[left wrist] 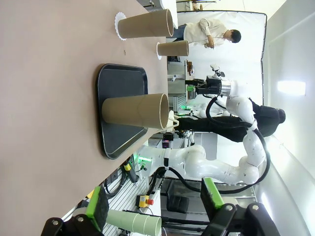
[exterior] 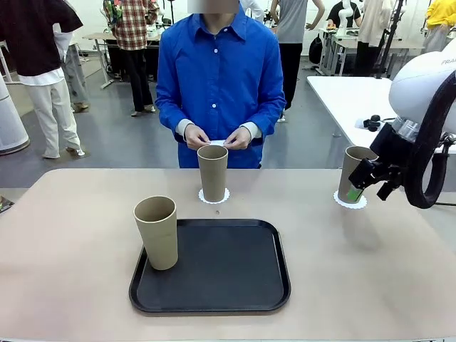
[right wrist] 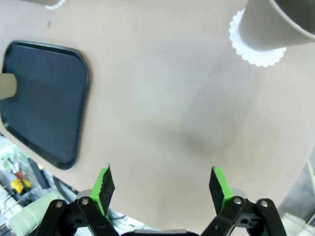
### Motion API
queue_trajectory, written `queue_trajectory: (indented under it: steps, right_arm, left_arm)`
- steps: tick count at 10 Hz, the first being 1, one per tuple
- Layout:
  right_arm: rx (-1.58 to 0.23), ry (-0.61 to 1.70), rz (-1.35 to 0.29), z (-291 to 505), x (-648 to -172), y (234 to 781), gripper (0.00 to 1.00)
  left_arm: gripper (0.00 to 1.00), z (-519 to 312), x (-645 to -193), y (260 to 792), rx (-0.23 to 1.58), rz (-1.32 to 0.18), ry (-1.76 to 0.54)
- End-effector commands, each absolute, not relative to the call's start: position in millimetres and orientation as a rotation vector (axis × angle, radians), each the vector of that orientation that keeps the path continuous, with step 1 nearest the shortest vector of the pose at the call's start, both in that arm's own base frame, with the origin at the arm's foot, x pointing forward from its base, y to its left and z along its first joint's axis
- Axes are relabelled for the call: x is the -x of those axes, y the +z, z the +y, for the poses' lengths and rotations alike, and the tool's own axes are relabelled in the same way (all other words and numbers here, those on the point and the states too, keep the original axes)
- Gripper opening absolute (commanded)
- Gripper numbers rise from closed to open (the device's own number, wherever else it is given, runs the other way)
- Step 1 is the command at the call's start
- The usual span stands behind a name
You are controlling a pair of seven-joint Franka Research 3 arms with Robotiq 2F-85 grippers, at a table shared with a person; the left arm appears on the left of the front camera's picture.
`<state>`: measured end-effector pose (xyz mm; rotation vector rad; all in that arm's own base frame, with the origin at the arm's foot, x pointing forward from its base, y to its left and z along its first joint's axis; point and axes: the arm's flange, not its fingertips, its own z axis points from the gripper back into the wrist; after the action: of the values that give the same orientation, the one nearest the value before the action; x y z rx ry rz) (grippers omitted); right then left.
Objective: Place coasters on the table and set cups on them.
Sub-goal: Take one Reusable plastic cup from the Flat Tray and place it on a coaster set by the human.
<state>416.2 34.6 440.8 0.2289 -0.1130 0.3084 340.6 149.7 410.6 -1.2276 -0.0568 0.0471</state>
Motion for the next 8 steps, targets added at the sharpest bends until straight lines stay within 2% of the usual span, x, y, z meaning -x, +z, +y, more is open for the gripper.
queue_trajectory:
  steps: [1,2,4,6,8]
  right_arm:
    - [-0.23,0.306,-0.11,34,-418,440,1.0]
    - [-0.42,0.424,-0.176,20,-391,455,1.0]
    - [-0.77,0.438,-0.228,-57,-380,472,1.0]
    - [-0.99,0.39,-0.201,-114,-396,457,1.0]
    - [-1.201,0.273,-0.123,-160,-416,420,1.0]
  left_arm:
    - [1.0,151,-339,413,1.239,-0.064,0.042]
    - [1.0,151,-339,413,1.239,-0.064,0.042]
    - [1.0,151,-339,413,1.239,-0.064,0.042]
    - [1.0,151,-339,413,1.239,-0.064,0.042]
    - [1.0,151,-339,413,1.239,-0.064,0.042]
